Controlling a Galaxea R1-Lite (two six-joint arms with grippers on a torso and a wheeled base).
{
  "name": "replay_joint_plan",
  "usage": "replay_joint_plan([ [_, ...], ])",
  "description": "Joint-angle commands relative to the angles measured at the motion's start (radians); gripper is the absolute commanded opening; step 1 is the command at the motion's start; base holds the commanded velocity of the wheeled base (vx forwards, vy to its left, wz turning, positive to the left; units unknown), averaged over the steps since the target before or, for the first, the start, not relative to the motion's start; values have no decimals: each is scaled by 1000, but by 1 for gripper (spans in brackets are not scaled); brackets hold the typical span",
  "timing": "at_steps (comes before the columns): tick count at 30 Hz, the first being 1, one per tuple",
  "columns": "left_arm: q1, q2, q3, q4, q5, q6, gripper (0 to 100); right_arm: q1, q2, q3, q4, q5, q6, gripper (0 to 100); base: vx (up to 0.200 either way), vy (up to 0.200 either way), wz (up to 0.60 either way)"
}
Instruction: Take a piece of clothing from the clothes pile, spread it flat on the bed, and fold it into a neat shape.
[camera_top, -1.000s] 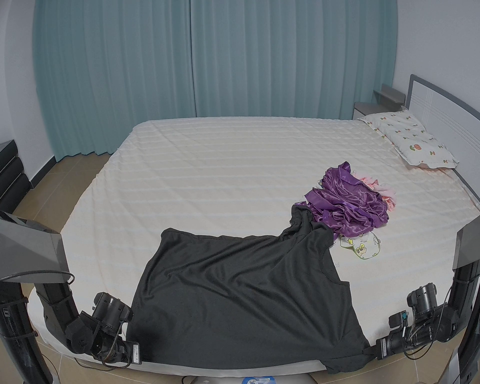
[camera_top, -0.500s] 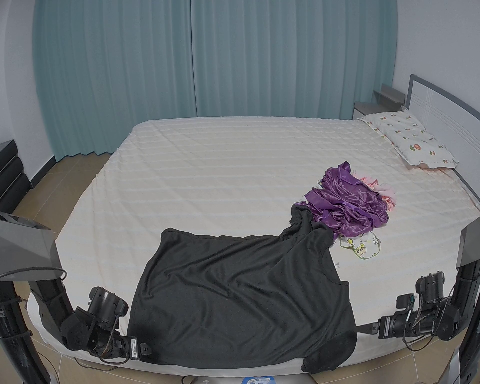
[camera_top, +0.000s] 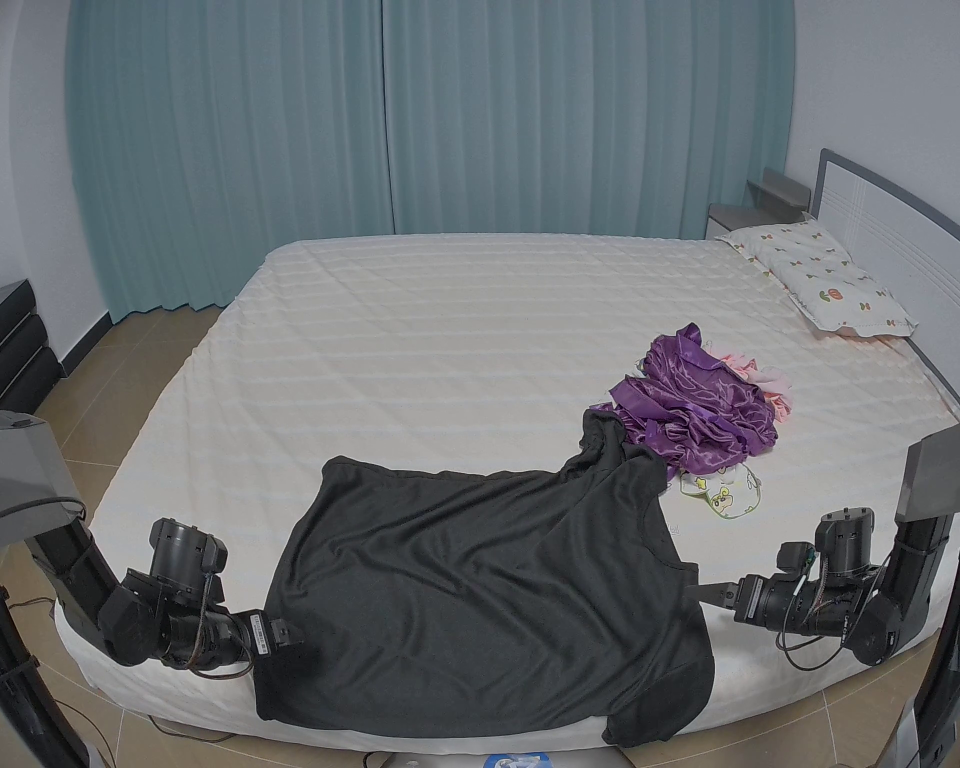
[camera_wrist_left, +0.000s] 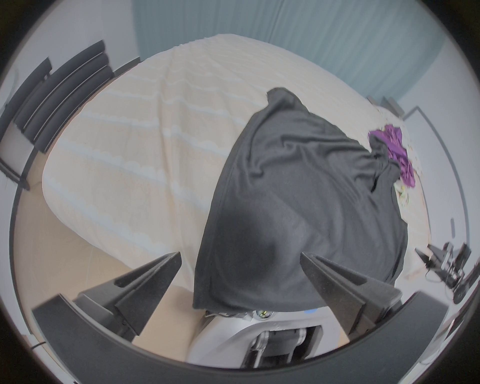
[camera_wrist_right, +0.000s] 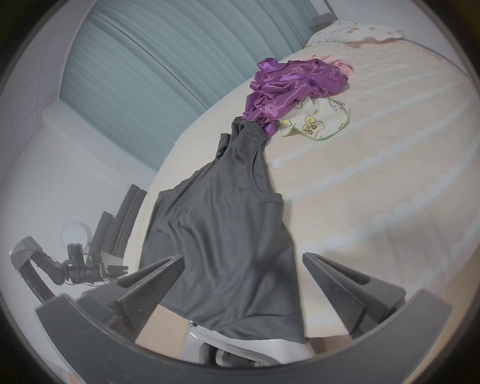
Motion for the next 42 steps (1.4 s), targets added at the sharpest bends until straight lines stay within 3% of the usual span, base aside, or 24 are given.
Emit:
replay_joint_plan([
  [1, 19, 6, -21, 1, -3, -7, 100, 22, 26, -23, -13, 2, 37, 100, 0, 200, 0],
  [12, 20, 11, -9, -5, -3, 0, 100, 25, 35, -23, -15, 5, 57, 100, 0, 200, 0],
  [19, 17, 16, -34, -9, -3, -24, 100, 26, 35, -23, -15, 5, 58, 100, 0, 0, 0],
  [22, 2, 17, -50, -9, -3, -84, 100, 28, 35, -23, -15, 7, 58, 100, 0, 0, 0],
  [35, -56, 26, -66, -11, -1, -150, 100, 43, 35, -23, -15, 7, 61, 100, 138, 0, 0],
  [42, -70, 51, -196, 1, 8, -273, 100, 51, 35, -16, -16, 4, 60, 100, 0, 0, 0],
])
